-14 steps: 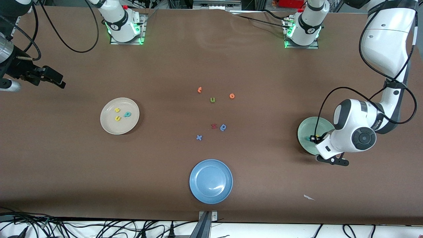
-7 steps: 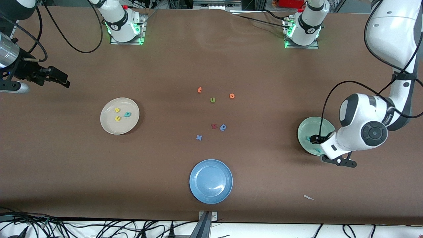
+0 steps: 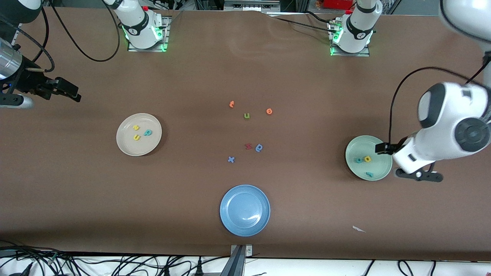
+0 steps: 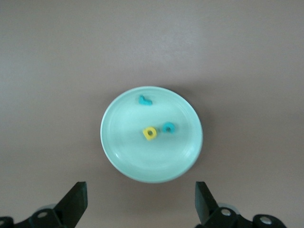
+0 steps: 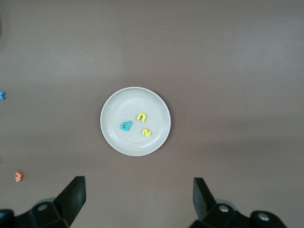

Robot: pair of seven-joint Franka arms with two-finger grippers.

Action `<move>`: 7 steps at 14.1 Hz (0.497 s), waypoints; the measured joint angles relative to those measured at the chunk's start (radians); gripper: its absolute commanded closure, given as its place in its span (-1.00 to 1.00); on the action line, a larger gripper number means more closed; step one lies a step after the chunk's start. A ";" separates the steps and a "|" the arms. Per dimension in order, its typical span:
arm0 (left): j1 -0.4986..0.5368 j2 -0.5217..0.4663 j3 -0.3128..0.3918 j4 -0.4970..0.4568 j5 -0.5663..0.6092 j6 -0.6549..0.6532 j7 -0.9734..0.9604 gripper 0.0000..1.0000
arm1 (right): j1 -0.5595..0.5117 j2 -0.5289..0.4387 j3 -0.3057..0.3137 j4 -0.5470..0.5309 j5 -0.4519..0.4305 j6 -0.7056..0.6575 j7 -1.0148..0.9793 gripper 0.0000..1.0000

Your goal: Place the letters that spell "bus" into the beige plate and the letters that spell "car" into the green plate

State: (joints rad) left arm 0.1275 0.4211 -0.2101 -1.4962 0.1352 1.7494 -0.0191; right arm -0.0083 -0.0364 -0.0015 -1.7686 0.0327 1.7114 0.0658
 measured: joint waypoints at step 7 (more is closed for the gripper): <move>-0.127 -0.274 0.162 -0.053 -0.066 -0.138 0.028 -1.00 | 0.000 0.001 0.000 0.003 0.000 -0.013 0.000 -1.00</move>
State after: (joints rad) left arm 0.0003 0.1470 -0.0480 -1.5487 0.0689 1.6116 0.0088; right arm -0.0081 -0.0355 -0.0012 -1.7660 0.0327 1.6985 0.0657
